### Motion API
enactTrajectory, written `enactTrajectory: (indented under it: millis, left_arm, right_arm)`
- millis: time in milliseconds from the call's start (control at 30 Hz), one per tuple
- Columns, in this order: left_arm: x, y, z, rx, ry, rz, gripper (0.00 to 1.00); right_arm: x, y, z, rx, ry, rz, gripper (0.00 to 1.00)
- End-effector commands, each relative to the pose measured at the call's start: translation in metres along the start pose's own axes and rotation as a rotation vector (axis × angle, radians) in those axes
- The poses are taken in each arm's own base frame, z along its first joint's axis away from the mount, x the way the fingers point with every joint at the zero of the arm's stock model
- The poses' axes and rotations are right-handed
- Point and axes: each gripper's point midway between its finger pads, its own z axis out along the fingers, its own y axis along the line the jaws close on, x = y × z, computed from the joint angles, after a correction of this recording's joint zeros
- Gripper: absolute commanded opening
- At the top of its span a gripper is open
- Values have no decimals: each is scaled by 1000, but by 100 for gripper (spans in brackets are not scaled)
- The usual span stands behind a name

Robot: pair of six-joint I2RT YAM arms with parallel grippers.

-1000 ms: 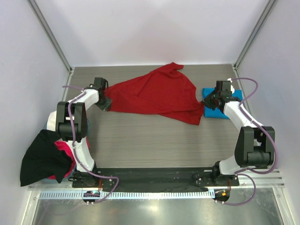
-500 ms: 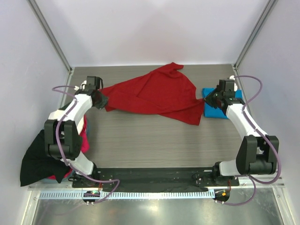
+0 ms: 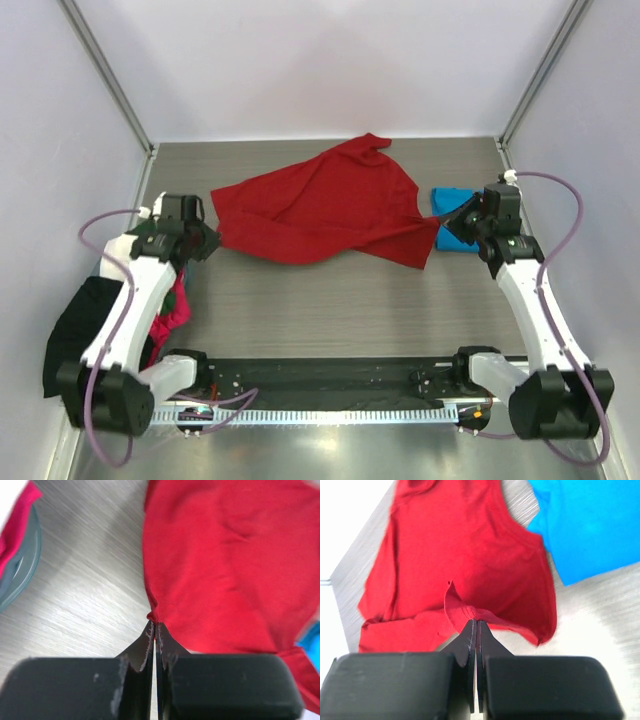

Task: Fold and stack the t-shirts
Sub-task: Flatten the tshirt out

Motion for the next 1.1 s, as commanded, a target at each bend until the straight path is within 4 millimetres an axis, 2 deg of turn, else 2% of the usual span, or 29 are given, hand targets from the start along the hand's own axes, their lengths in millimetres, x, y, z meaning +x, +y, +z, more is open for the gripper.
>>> enactTrajectory:
  millis: [0, 233, 367, 567, 633, 767, 967, 1067]
  left_arm:
    - [9, 17, -37, 41, -33, -5, 0]
    - [45, 57, -67, 30, 39, -10, 0]
    - [67, 75, -81, 34, 90, -34, 0]
    - [97, 95, -101, 94, 140, -90, 0]
    - [100, 101, -103, 89, 135, -93, 0]
    - [99, 106, -100, 72, 120, -71, 0]
    - [88, 88, -72, 26, 155, -8, 0]
    - [64, 74, -65, 1, 93, 18, 0]
  right_arm:
    - [10, 3, -30, -51, 1, -29, 1]
    - [32, 9, -70, -149, 55, -92, 1]
    - [38, 14, -95, -202, 57, -134, 1]
    - [42, 10, -113, -210, 42, -168, 1]
    - [43, 9, -116, -215, 36, -173, 1]
    - [49, 3, -109, -205, 55, -184, 1]
    - [57, 0, -84, -188, 121, -186, 1]
    - [51, 2, -69, -179, 118, -178, 1]
